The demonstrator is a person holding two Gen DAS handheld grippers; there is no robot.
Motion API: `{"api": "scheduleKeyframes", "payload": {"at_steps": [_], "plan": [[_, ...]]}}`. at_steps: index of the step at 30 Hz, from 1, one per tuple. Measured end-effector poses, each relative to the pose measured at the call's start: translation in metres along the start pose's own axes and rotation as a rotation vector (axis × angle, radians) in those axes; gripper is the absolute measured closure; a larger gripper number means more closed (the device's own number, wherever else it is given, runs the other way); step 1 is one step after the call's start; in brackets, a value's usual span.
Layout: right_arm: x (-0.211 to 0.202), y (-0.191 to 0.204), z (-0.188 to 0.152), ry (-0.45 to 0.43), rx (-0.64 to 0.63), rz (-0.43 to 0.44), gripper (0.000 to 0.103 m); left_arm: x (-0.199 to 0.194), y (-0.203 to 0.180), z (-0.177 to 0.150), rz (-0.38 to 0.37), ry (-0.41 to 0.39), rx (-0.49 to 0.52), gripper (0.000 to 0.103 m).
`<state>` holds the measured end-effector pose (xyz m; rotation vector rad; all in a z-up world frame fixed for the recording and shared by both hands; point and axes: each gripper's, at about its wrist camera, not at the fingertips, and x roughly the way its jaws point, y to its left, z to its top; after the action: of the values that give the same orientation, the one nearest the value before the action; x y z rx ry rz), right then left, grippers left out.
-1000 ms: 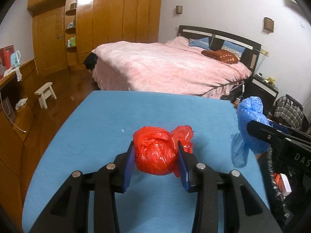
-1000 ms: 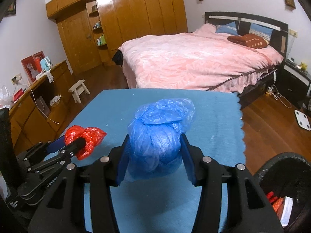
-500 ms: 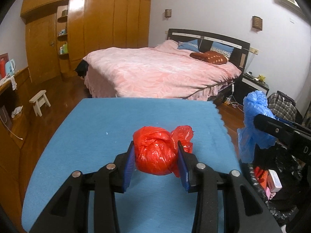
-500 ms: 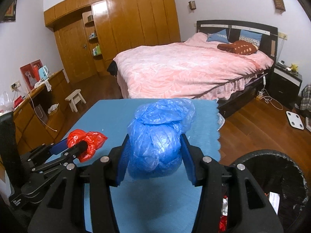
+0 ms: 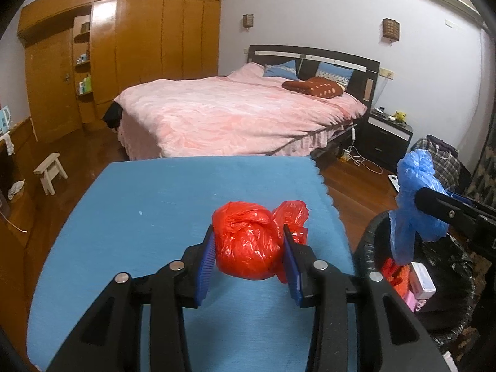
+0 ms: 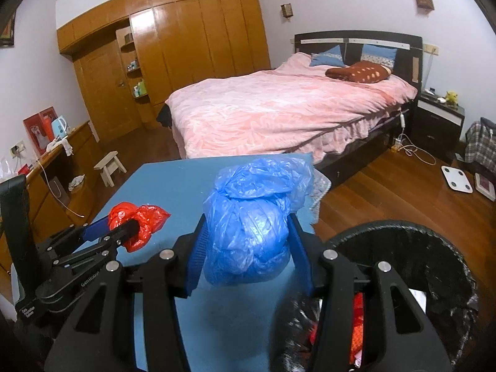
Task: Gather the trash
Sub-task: 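Carry the red and blue bags over the trash bin with both tools, then open both tools over the bin, dropping the red and blue bags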
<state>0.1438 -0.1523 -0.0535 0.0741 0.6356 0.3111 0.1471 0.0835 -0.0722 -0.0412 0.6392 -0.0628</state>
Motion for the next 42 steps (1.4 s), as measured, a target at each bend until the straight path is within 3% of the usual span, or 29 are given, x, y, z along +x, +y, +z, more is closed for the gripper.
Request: {"api": "scheduleKeyframes", "payload": {"at_steps": [23, 42], "plan": [[-0.044, -0.091, -0.024, -0.033, 0.124, -0.083, 0.054, -0.007, -0.104, 0.003, -0.117, -0.008, 0.133, 0.063], [-0.076, -0.182, -0.068, -0.014, 0.217, -0.258, 0.054, 0.011, -0.206, -0.009, -0.296, 0.044, 0.262, 0.062]]}}
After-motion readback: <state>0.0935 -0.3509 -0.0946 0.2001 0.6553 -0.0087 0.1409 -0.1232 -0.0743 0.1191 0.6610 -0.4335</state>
